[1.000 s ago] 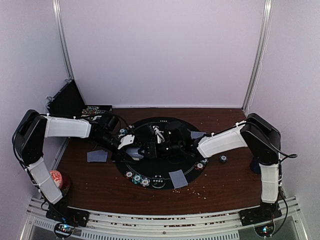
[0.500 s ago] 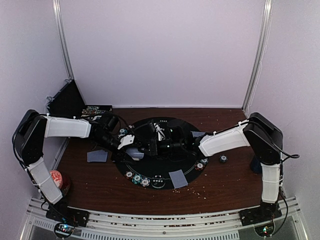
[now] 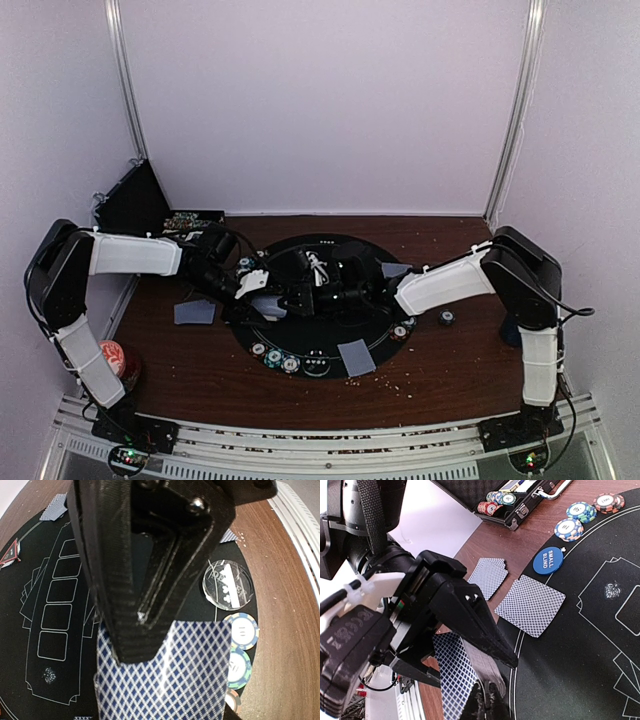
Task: Distribute texas hold em gaming equipment
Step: Pick up the poker card from the face-down deck piles.
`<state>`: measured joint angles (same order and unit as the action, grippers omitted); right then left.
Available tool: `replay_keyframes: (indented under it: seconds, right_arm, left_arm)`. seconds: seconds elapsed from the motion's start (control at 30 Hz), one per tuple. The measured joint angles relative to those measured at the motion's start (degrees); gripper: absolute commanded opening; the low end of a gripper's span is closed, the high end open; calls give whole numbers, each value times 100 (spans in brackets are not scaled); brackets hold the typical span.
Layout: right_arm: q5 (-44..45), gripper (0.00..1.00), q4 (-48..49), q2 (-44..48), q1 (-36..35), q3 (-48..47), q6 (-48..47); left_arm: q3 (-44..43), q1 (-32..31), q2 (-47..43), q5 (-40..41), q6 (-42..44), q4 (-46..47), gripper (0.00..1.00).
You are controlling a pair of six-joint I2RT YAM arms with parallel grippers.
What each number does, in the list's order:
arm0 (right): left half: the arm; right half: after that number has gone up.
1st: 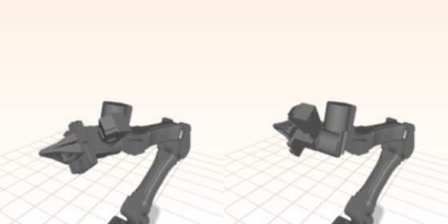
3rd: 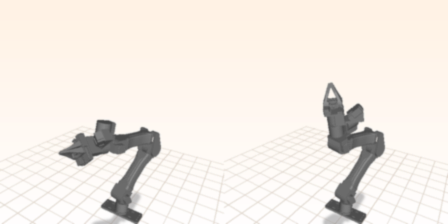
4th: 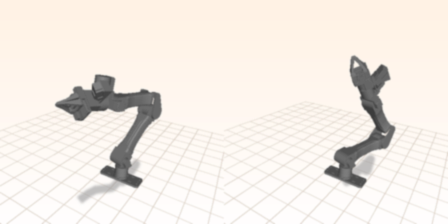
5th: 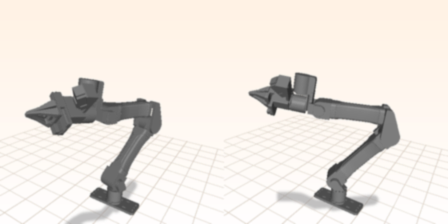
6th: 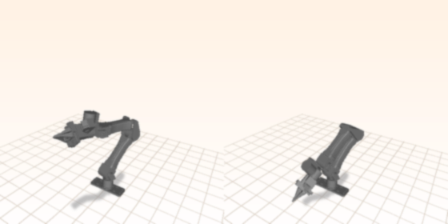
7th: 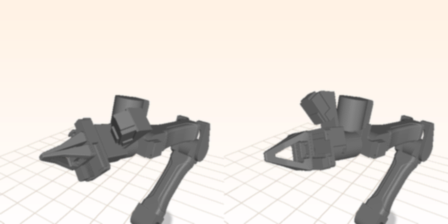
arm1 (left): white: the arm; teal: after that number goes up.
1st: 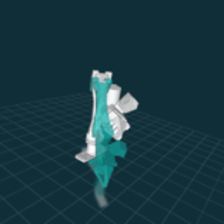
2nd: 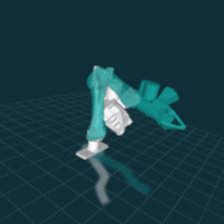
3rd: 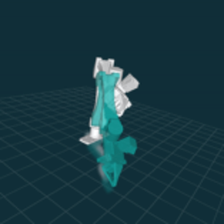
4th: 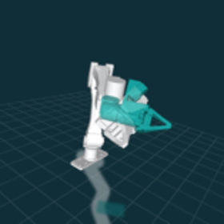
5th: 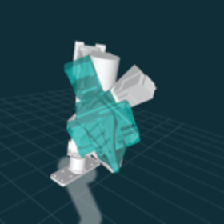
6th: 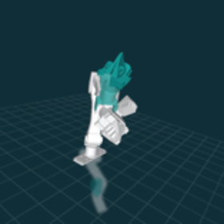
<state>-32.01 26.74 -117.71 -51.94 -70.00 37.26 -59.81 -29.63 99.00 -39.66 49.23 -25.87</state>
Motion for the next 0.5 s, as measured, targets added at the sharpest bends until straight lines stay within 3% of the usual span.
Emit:
replay_keyframes:
  seconds: [0.5]
  right_arm:
    - [262,0,278,1067,149,1224,68]
  left_arm:
    - [0,-9,0,-4,-2,7,42]
